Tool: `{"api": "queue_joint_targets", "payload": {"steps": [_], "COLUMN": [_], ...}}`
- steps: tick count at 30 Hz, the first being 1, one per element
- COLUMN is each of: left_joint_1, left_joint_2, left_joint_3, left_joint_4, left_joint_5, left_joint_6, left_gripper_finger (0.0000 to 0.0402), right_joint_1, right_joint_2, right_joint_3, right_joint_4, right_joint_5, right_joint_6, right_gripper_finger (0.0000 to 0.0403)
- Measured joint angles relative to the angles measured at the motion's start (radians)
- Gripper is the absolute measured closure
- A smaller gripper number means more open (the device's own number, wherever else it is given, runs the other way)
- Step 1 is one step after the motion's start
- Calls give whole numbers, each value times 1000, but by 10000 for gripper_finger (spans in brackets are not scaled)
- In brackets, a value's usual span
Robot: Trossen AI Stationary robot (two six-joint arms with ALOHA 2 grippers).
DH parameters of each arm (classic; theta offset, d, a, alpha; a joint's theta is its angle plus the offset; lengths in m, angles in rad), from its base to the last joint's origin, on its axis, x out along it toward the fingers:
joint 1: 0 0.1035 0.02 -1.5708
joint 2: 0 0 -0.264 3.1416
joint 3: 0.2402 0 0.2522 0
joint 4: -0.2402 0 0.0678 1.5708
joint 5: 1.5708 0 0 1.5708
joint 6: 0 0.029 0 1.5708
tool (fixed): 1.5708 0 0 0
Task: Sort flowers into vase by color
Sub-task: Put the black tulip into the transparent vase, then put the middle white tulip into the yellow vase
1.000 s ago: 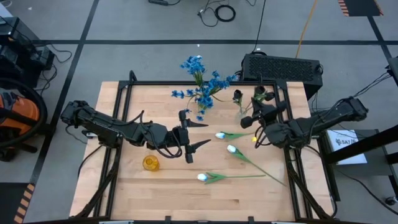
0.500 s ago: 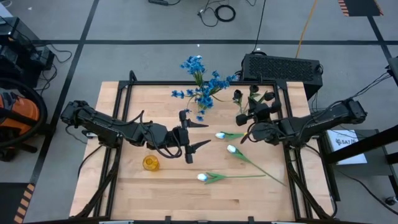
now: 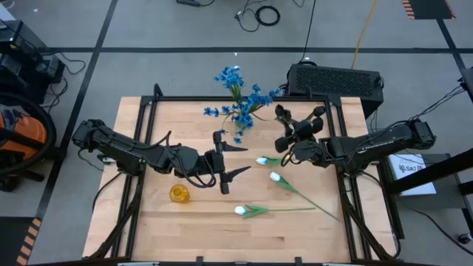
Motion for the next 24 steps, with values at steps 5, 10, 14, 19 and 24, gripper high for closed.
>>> {"api": "queue_joint_targets", "payload": {"steps": [5, 10, 14, 19, 24], "left_joint_1": [0, 0, 0, 0, 0], "left_joint_2": [0, 0, 0, 0, 0], "left_joint_3": [0, 0, 0, 0, 0], "left_joint_4": [-3, -4, -7, -8, -8], "left_joint_5": [0, 0, 0, 0, 0], "left_joint_6": [0, 0, 0, 0, -1], "left_gripper_finger": [148, 148, 148, 148, 148], "right_joint_1": [3, 7, 26, 51, 83], "right_joint_2": [-26, -74, -123, -169, -204], "right_joint_3": [0, 0, 0, 0, 0], "right_joint_4": [-26, -153, -230, -243, -258], "right_joint_5": [-44, -50, -105, -155, -202], "right_joint_6": [-21, 52, 107, 109, 84], "right_gripper_finger": [271, 239, 218, 194, 175]}}
